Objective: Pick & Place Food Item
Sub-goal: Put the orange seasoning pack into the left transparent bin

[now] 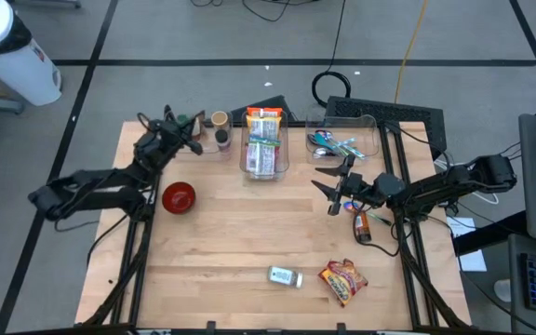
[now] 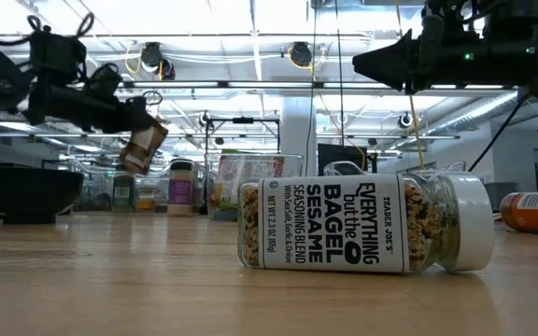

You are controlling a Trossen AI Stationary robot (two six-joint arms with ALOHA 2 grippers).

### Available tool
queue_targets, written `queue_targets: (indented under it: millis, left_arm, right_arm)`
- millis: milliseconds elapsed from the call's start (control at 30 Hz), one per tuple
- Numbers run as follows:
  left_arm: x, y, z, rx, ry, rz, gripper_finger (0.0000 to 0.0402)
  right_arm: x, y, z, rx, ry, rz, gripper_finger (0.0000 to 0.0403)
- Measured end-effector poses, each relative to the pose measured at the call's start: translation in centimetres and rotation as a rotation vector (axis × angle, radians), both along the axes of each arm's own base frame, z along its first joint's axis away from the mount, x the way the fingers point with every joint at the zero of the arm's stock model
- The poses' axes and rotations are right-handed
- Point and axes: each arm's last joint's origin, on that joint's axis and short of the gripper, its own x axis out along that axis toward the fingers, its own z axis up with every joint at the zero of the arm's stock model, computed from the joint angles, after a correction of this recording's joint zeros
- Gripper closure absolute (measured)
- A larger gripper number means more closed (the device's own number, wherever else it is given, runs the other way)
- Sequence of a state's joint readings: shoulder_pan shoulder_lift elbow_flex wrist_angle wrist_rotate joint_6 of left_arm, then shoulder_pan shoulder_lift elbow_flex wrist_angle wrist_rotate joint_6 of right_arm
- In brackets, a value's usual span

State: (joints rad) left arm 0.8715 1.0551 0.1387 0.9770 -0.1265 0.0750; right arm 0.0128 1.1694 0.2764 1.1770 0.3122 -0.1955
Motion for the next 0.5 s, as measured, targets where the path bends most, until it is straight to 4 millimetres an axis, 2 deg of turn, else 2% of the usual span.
queue_targets:
  millis: [500]
  left_arm:
    - [1.1,1.4,-2.9,-0.063,0.036,-0.027,0.0401]
  right_arm:
    - [0.0,0.0,-0.2,0.0,0.018,0.0,0.0234]
